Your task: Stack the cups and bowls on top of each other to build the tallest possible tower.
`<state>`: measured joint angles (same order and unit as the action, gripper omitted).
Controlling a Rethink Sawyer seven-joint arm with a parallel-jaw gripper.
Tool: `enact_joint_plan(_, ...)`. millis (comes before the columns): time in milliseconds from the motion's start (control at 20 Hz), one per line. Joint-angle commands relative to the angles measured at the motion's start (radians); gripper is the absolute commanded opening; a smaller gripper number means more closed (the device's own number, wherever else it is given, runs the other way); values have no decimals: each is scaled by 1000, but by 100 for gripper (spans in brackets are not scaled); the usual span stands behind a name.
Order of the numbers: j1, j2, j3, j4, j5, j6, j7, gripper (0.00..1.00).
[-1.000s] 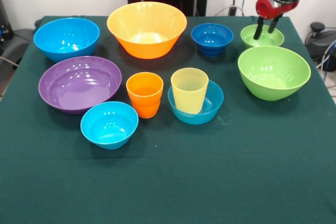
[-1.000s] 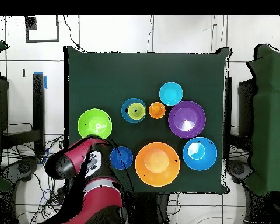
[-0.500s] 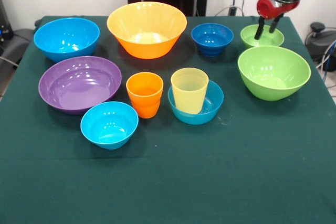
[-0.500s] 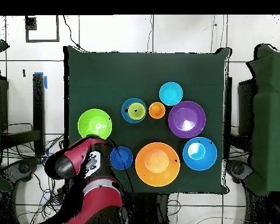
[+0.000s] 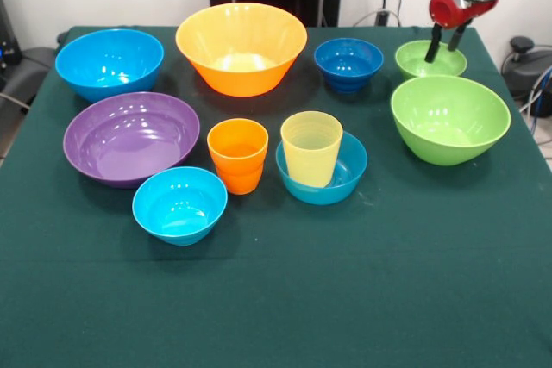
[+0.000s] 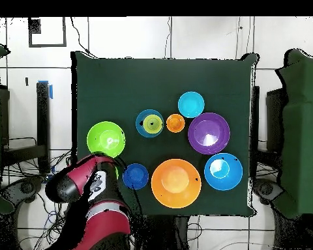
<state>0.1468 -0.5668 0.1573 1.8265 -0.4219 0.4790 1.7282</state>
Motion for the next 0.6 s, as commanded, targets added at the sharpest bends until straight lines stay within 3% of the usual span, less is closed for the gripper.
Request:
enact_joint_plan(50,24,5,67,41,10,1,83,100)
enact_joint_plan(600,10,35,72,33,-1,-36,69,100)
